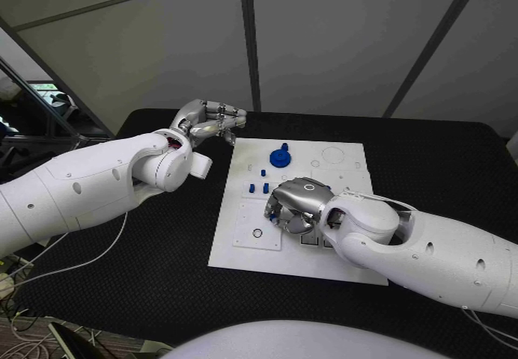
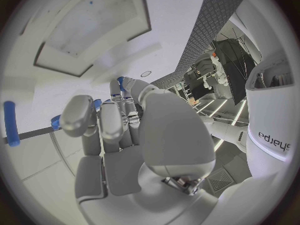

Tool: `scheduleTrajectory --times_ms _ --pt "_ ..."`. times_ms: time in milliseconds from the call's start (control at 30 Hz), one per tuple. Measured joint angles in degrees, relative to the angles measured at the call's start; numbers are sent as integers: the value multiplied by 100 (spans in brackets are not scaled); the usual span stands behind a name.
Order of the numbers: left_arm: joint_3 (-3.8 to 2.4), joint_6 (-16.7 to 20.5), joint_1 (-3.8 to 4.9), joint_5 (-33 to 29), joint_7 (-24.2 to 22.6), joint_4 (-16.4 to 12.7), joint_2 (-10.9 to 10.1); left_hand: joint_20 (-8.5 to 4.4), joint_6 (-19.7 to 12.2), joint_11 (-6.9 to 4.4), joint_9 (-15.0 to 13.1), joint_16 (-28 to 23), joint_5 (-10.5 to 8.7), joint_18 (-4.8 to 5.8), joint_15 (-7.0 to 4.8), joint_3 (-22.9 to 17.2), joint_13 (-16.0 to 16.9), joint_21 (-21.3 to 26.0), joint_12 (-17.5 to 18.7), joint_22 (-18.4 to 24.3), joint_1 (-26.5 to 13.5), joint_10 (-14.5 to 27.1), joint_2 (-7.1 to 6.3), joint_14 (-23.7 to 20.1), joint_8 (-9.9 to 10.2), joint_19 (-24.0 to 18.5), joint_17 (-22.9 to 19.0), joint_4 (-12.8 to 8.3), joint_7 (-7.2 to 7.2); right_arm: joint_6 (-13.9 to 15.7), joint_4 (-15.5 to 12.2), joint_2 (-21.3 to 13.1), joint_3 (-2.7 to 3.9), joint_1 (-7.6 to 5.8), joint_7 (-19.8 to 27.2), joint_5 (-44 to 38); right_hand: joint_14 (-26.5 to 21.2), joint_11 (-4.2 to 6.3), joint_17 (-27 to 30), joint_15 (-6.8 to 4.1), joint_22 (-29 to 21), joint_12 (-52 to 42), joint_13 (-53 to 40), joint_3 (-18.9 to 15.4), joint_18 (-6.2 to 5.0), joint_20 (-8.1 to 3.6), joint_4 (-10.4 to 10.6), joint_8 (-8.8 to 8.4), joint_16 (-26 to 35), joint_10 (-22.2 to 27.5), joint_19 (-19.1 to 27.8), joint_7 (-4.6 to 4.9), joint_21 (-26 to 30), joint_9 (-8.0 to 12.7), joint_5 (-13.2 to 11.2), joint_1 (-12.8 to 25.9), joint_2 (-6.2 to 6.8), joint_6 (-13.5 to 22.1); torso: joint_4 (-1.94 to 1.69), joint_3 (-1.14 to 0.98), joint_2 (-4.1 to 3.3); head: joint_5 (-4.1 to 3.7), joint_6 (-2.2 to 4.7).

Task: Assemble the parts on the task board

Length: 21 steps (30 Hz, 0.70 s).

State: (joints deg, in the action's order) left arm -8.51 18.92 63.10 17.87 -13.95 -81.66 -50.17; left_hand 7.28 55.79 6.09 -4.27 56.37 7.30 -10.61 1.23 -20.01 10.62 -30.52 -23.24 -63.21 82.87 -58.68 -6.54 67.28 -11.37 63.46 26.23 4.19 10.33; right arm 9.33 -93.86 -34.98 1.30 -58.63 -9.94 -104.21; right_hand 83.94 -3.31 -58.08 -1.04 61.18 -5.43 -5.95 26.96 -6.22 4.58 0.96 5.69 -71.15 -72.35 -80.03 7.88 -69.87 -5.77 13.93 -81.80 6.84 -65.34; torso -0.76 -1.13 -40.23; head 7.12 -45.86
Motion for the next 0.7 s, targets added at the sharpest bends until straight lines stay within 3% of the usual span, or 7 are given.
scheduleTrajectory --times_ms 67,133,233,300,333,533,700 --pt "0 -6 0 0 6 0 -2 0 0 0 0 0 0 0 0 0 0 0 0 0 0 0 0 0 0 0 0 0 0 -11 -2 4 0 0 -10 -5 0 -1 12 0 -4 19 -4 -15 0 -8 15 0 0 1 10 1 0 0 -11 27 -8 1 0 0 0 0 -3" --pt "0 -11 0 0 12 1 -4 0 0 0 0 0 0 0 0 0 0 0 0 0 0 0 0 0 0 0 0 0 0 -10 -2 4 0 0 -19 -9 2 -85 33 2 -117 111 11 -33 0 24 33 -69 9 106 106 55 58 6 -11 97 33 124 0 0 1 0 -3" --pt "0 -18 0 0 22 2 -4 0 -21 20 3 0 0 0 0 0 -1 0 0 0 0 20 0 0 0 0 -4 0 21 23 -3 -8 -11 3 -55 -33 -86 -159 635 120 -508 189 151 -56 0 77 57 -198 431 683 342 91 354 131 -11 236 172 590 0 -1 2 -1 0" --pt "0 -25 1 0 28 3 -4 0 -21 20 5 0 0 0 0 0 -1 0 0 0 0 21 0 0 0 0 -5 0 21 63 -4 -10 -19 12 -80 -50 -211 -218 974 142 -759 212 219 -66 -11 123 66 -209 682 1005 497 84 546 180 -34 307 243 819 0 -1 3 -2 3" --pt "0 -27 1 0 31 4 -4 0 -21 21 5 0 0 0 0 0 -1 0 0 0 0 20 0 0 0 0 -5 0 21 91 -4 -12 -22 19 -100 -63 -251 -238 1072 146 -823 207 232 -79 -95 135 79 -209 753 1102 541 74 600 188 -46 321 257 875 0 -1 3 -5 6" --pt "0 -51 1 0 47 6 -2 0 -21 5 5 0 0 0 0 0 -1 0 0 6 -1 36 1 0 0 0 -5 0 21 274 -55 -83 -29 27 -196 -133 -279 -272 1150 175 -886 122 217 -97 -92 156 97 -209 816 1259 602 39 659 189 -47 327 264 942 -1 -3 2 -8 15" --pt "0 -76 1 0 67 9 -7 0 -21 5 4 0 0 0 0 0 -1 0 0 6 -23 36 23 0 0 0 -5 0 21 512 -295 -293 -26 27 -258 -210 -277 -272 1057 174 -793 62 208 -151 -92 158 119 -209 761 1259 600 39 592 180 -47 327 264 942 -4 -5 2 -15 31"
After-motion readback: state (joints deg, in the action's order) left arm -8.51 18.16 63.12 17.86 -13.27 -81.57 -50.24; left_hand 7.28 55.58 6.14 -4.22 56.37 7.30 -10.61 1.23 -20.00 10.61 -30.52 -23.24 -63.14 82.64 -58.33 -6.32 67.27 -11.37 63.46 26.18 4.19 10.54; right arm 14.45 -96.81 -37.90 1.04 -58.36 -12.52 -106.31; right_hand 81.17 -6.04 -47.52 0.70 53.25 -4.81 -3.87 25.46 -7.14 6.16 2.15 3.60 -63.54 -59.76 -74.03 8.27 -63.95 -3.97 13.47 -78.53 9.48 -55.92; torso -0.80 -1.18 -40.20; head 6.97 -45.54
